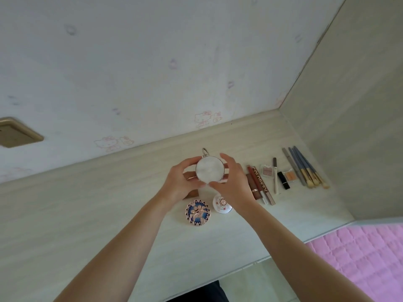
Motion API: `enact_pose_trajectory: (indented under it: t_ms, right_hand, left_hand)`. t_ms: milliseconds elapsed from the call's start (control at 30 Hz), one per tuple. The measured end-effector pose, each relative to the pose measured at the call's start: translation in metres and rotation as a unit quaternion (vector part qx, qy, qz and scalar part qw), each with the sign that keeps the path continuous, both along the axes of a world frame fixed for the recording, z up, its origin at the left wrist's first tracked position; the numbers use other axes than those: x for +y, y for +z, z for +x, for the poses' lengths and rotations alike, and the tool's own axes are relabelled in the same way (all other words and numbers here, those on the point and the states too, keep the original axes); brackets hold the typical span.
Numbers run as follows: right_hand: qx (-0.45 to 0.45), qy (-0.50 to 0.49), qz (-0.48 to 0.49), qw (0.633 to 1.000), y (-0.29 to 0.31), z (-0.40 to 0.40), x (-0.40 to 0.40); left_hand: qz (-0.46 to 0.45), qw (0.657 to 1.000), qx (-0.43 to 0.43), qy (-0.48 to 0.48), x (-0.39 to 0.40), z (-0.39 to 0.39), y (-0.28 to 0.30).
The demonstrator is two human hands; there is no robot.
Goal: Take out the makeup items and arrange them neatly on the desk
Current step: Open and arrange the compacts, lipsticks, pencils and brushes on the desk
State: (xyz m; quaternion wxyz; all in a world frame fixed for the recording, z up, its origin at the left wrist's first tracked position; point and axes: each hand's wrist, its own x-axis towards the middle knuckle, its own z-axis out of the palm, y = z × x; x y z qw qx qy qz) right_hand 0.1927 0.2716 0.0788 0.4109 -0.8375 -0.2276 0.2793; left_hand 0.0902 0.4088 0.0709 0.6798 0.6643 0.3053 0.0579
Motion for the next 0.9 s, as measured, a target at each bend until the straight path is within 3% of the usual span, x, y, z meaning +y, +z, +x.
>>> enact_pose_trajectory:
  t_ms: [200, 300, 467, 700, 900]
  right_hand:
    - [0.045, 0.039, 0.055, 0.997, 0.041, -0.036, -0.003]
    - [0.069, 0.045, 0.071, 0.994, 0.051, -0.056, 0.002]
    - [0.075, 0.075, 0.06, 0.993, 0.057, -0.089, 0.014]
    - [0.08, 0.145, 0.031, 0.986, 0.062, -0.144, 0.042]
    - [0.007, 0.184, -0.044, 0.982, 0.059, -0.202, 0.07]
  left_hand:
    - [-0.229, 0.962, -0.112, 0.102, -0.008, -0.057, 0.02]
    - [-0.281, 0.94, -0.149, 0.126, -0.012, -0.084, 0.024]
    - [-0.256, 0.94, -0.166, 0.154, -0.017, -0.127, 0.032]
    - [-0.096, 0.974, -0.093, 0.184, 0.0, -0.187, 0.039]
    - [-0.043, 0.983, -0.042, 0.174, 0.026, -0.243, 0.043]
